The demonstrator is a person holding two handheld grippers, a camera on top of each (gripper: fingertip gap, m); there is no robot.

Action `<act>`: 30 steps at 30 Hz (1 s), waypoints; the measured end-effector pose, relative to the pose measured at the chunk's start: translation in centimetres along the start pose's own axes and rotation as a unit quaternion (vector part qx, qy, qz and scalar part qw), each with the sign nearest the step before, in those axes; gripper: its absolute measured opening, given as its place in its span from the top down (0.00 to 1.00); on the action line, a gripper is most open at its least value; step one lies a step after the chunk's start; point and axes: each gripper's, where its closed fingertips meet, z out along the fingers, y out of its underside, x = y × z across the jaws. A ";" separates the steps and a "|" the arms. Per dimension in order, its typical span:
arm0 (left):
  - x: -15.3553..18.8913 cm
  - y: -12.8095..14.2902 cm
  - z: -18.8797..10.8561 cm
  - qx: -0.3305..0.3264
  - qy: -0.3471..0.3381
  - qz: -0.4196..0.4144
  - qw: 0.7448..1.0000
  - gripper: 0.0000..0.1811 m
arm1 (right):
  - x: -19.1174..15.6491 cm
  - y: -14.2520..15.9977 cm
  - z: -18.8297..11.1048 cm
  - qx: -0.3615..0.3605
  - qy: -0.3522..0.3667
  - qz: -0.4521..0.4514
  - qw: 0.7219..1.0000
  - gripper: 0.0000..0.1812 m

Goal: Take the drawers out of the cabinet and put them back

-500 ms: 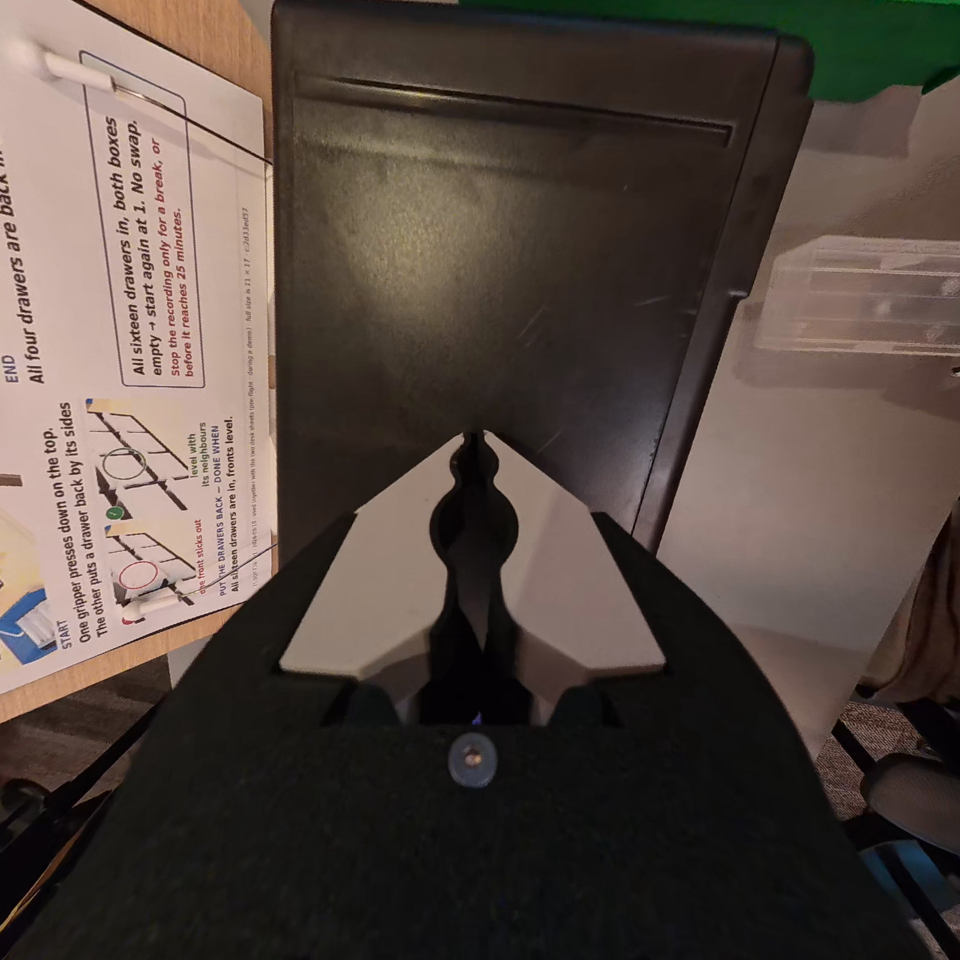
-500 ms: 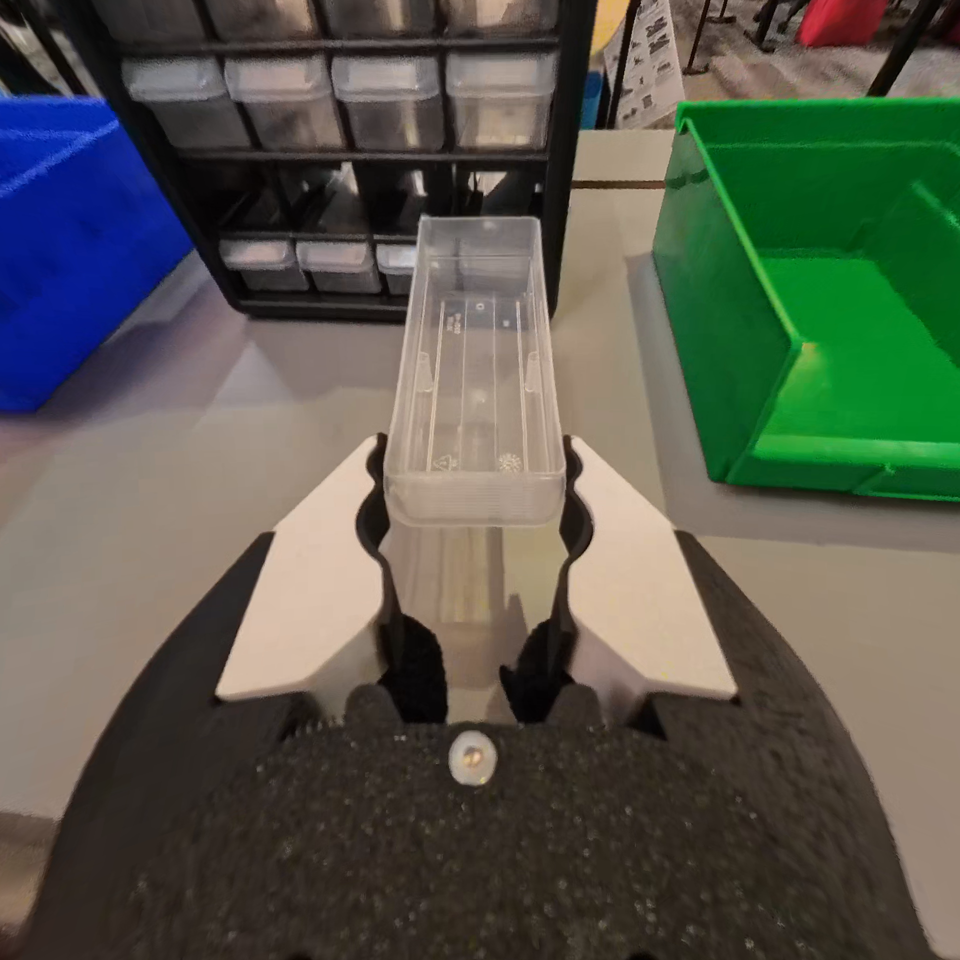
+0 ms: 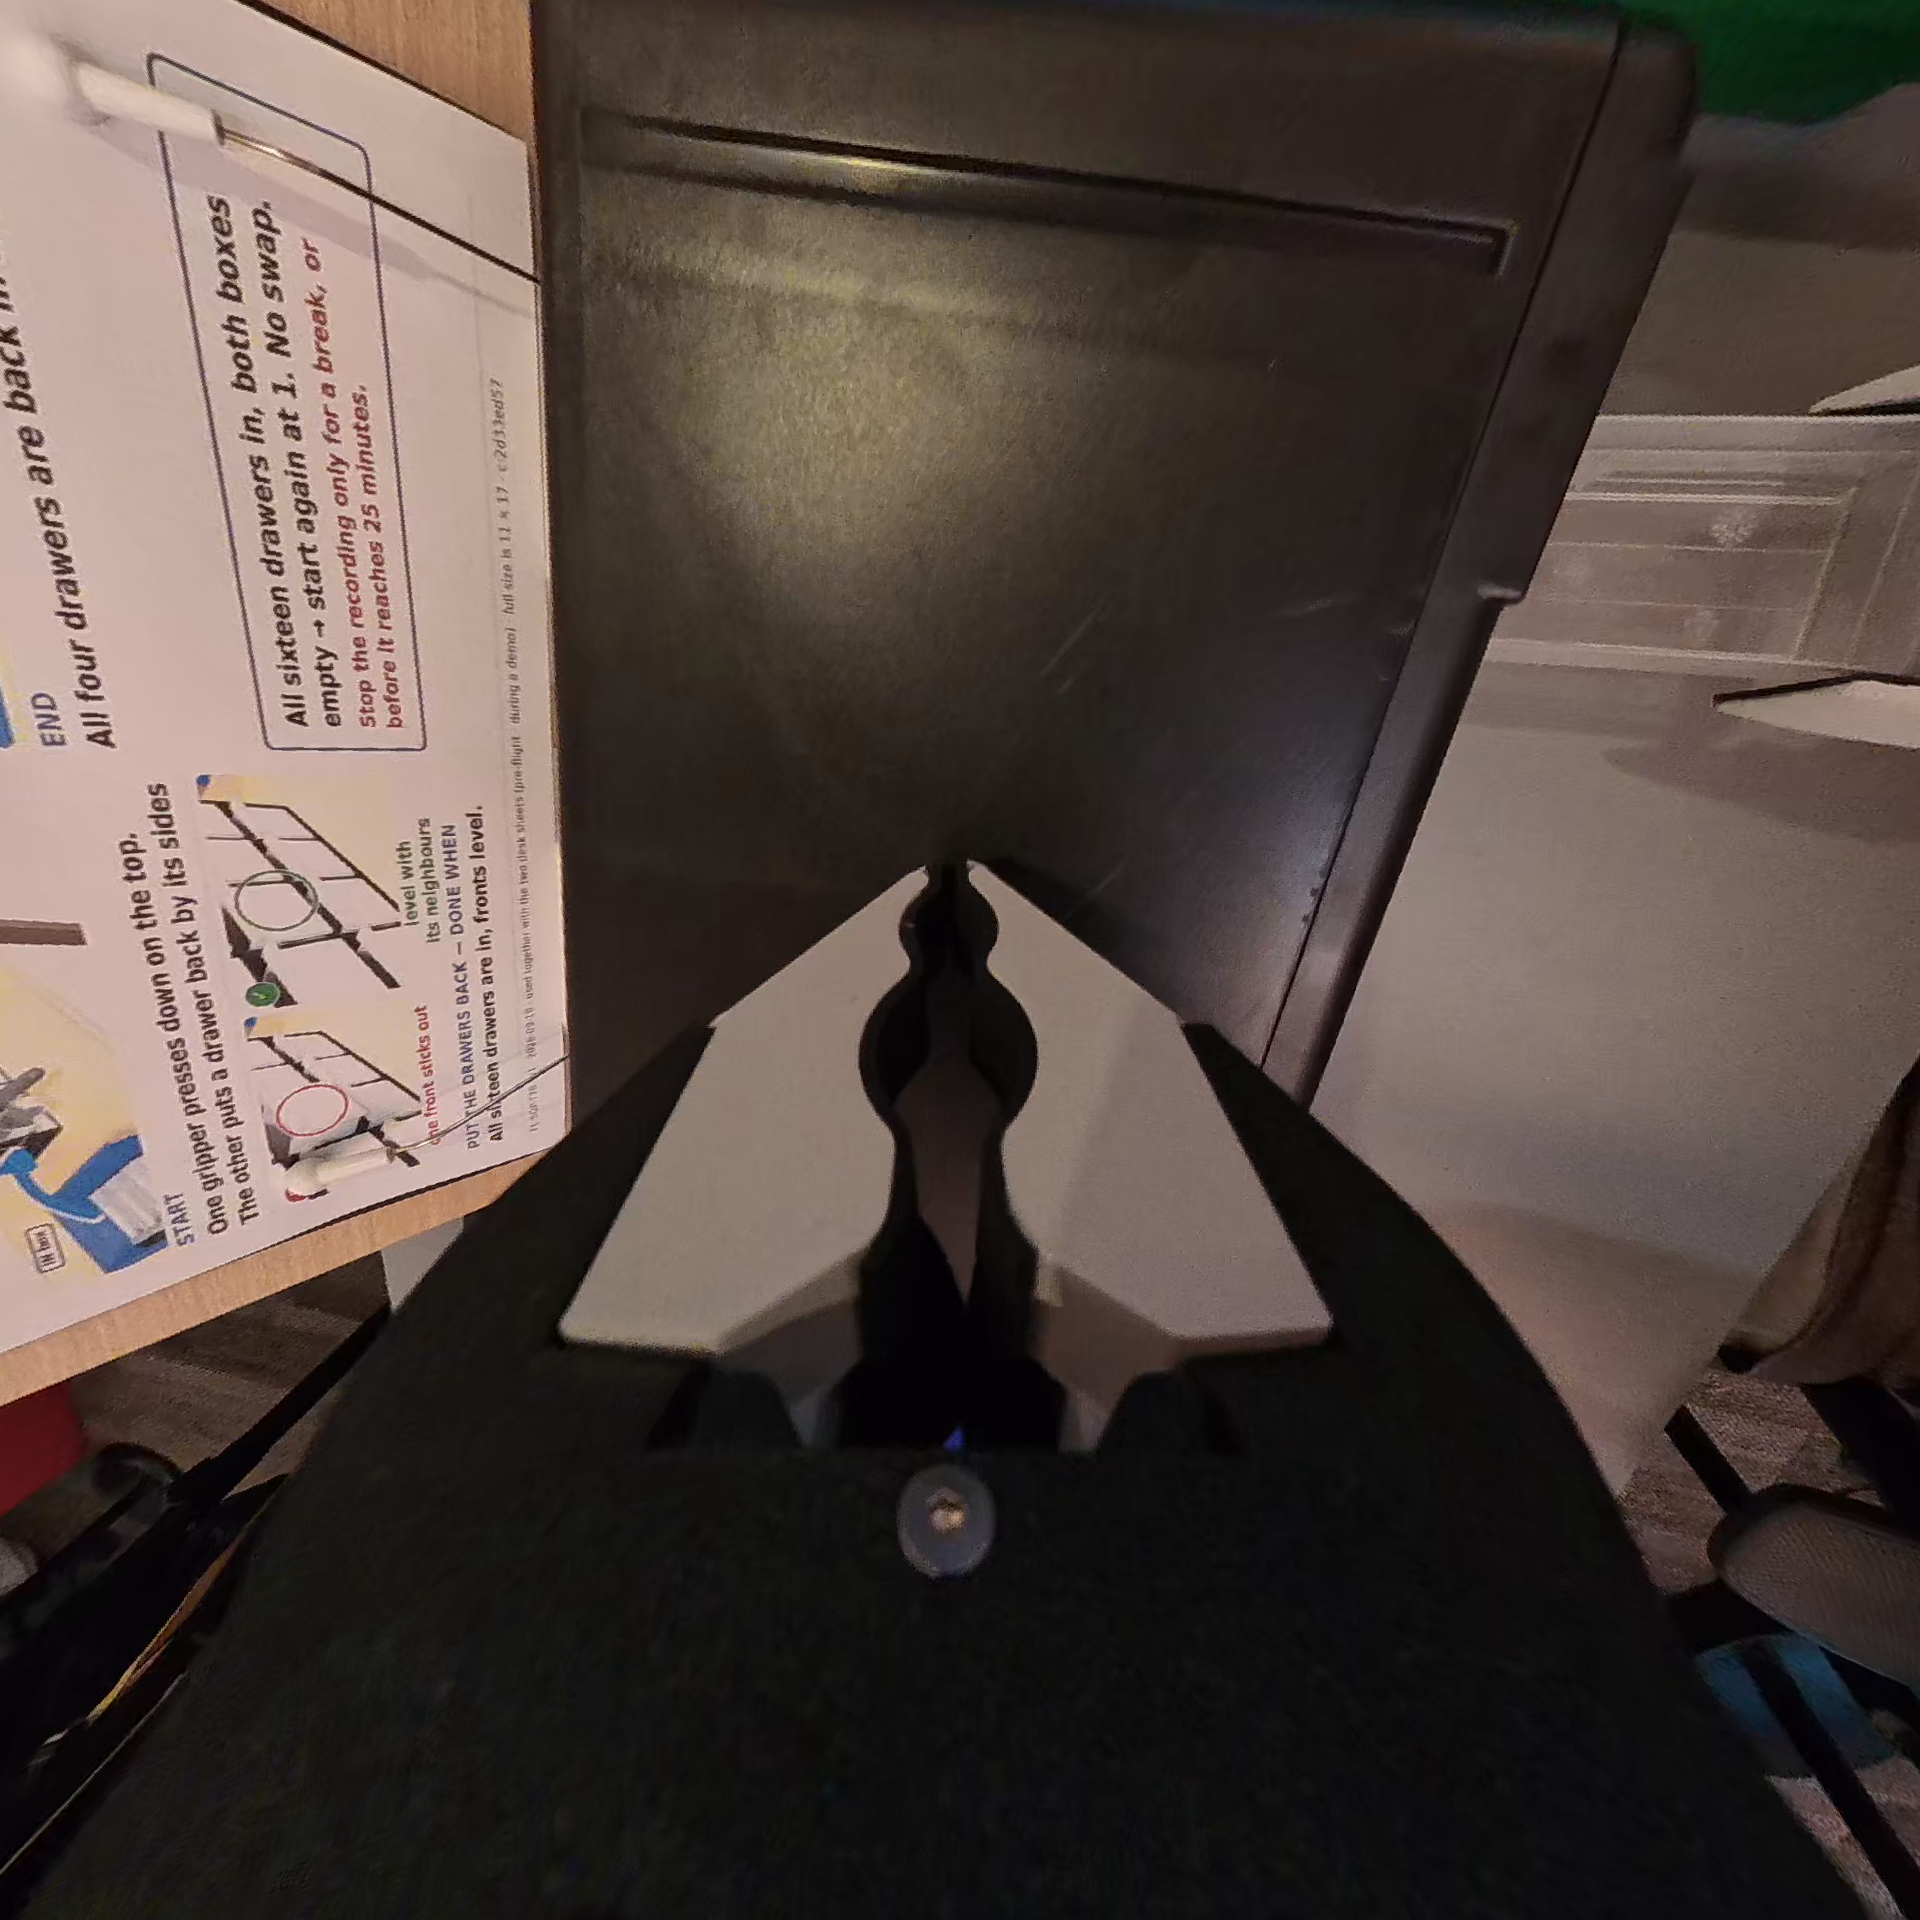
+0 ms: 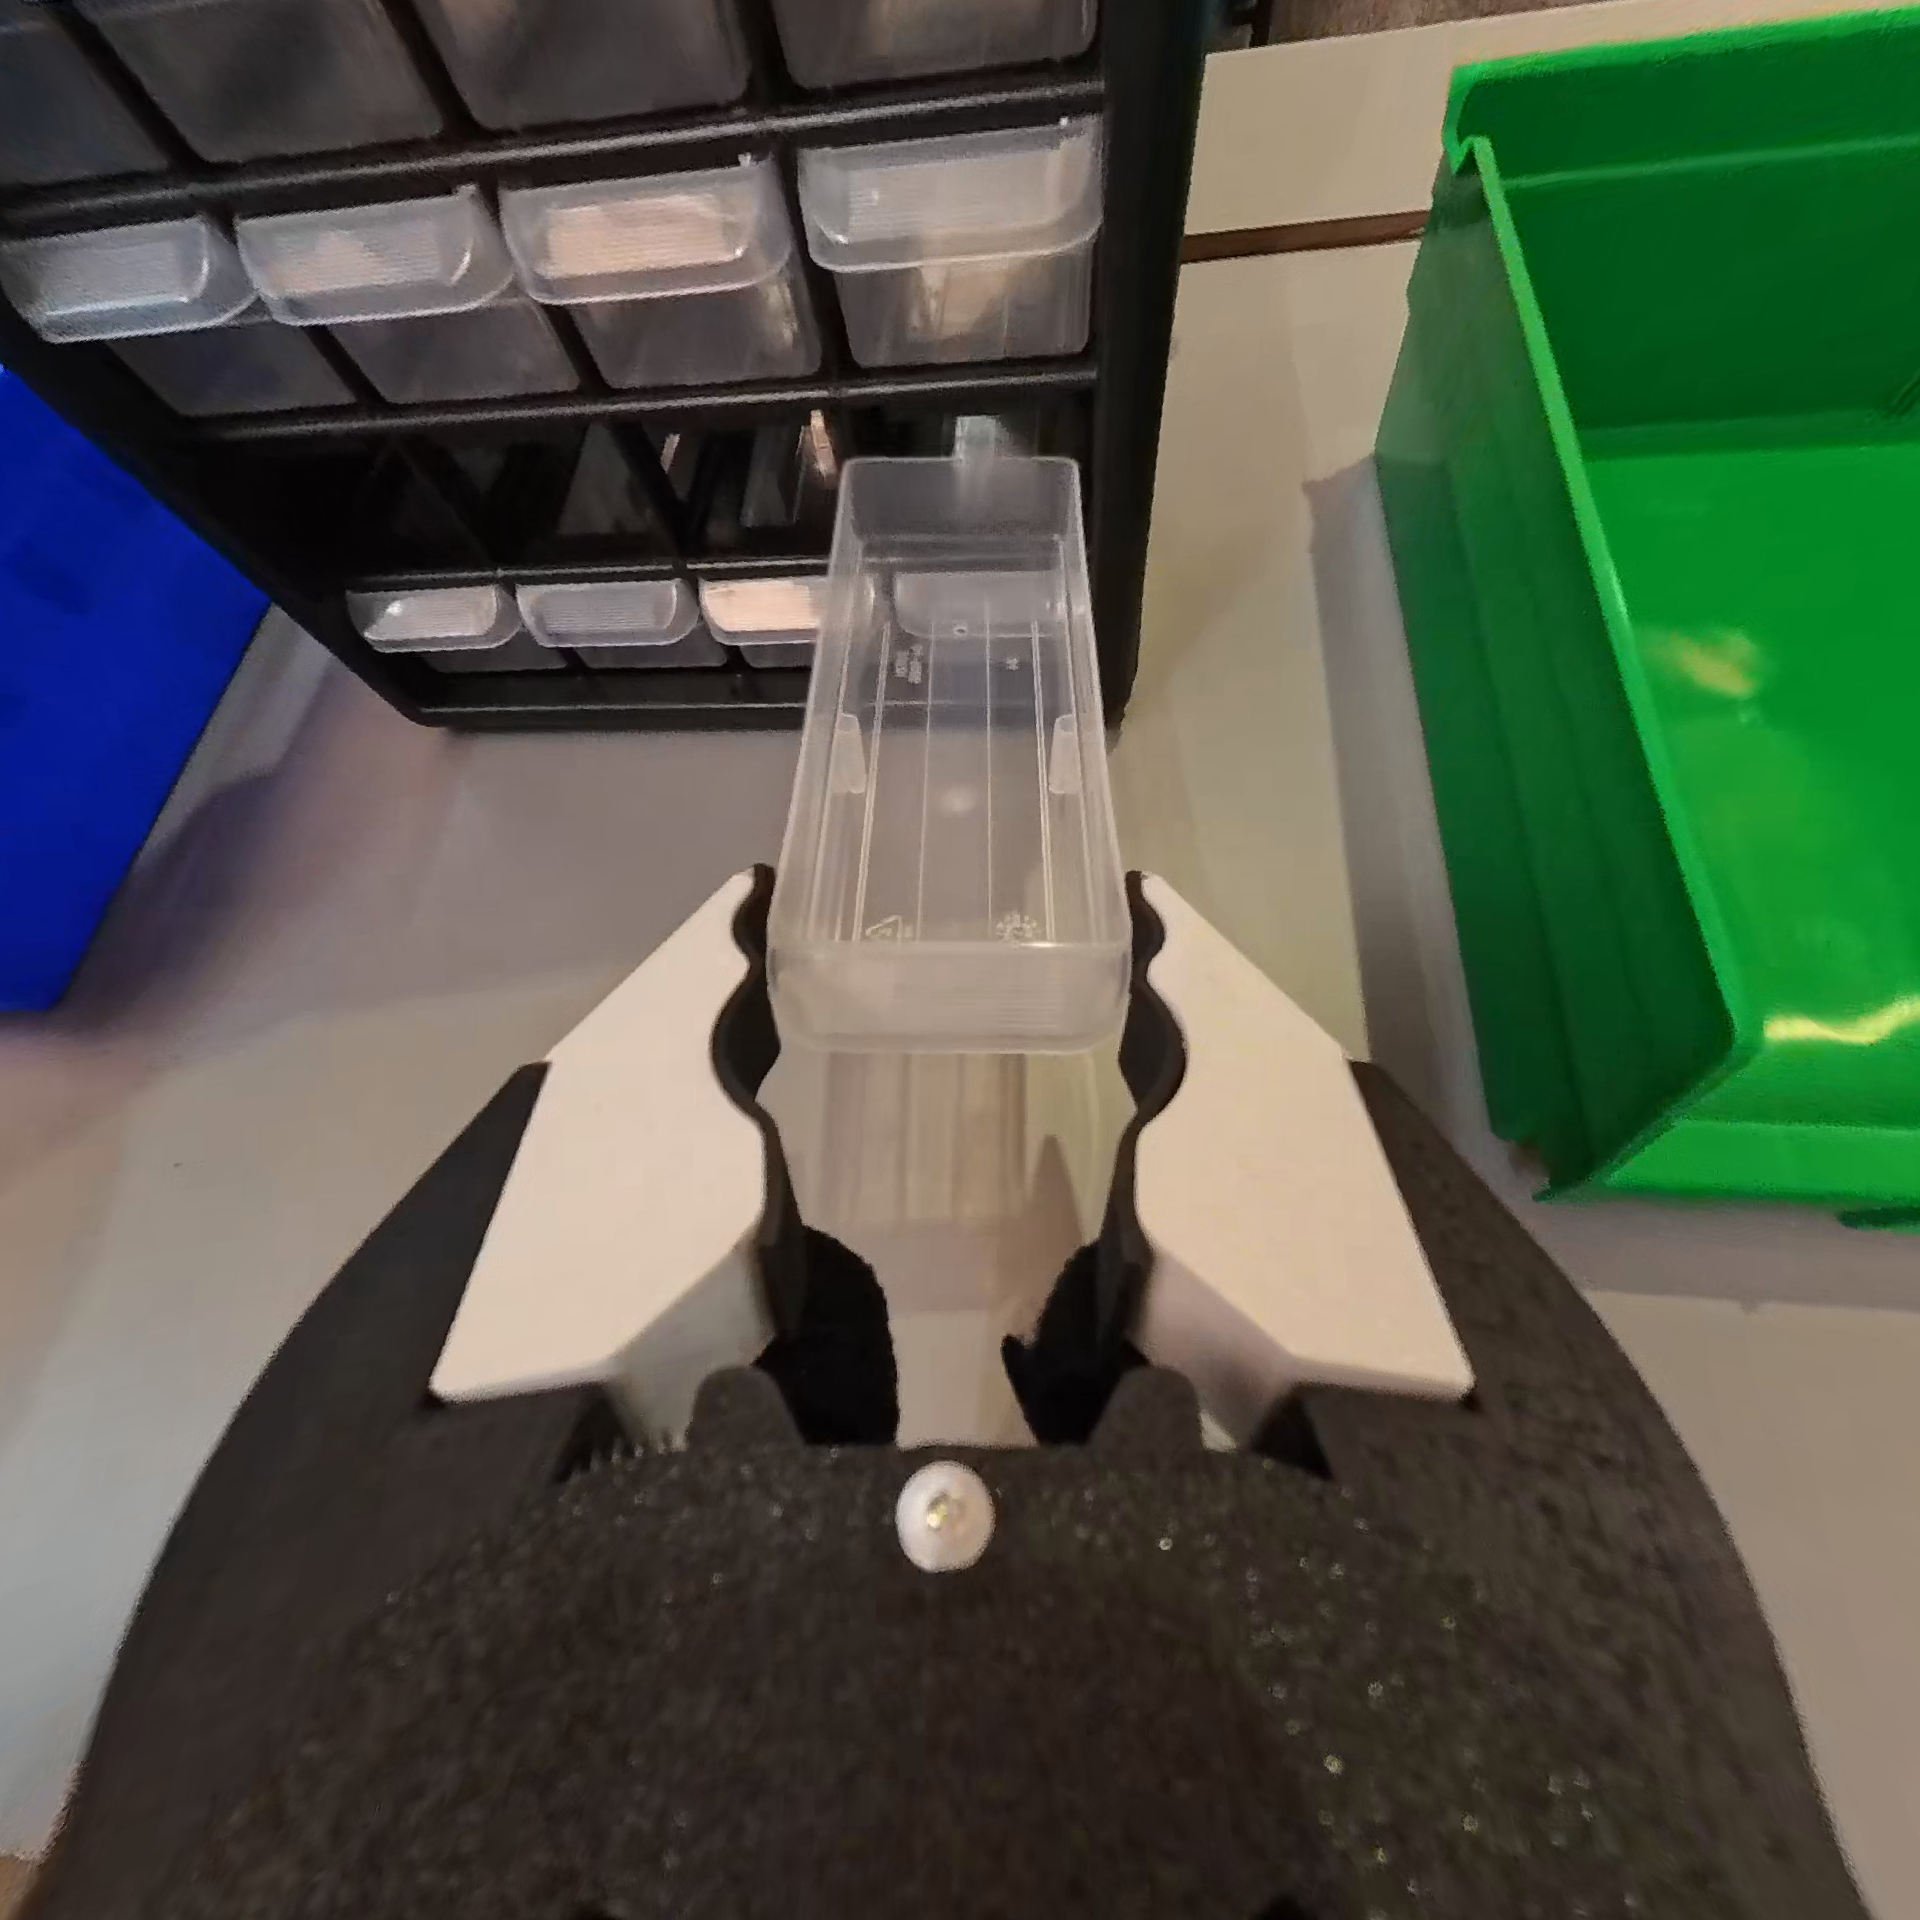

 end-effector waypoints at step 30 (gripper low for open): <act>0.0 0.0 0.0 -0.013 -0.002 -0.005 1.000 1.00 | 0.2 -1.4 2.7 0.024 0.034 -0.020 0.999 0.63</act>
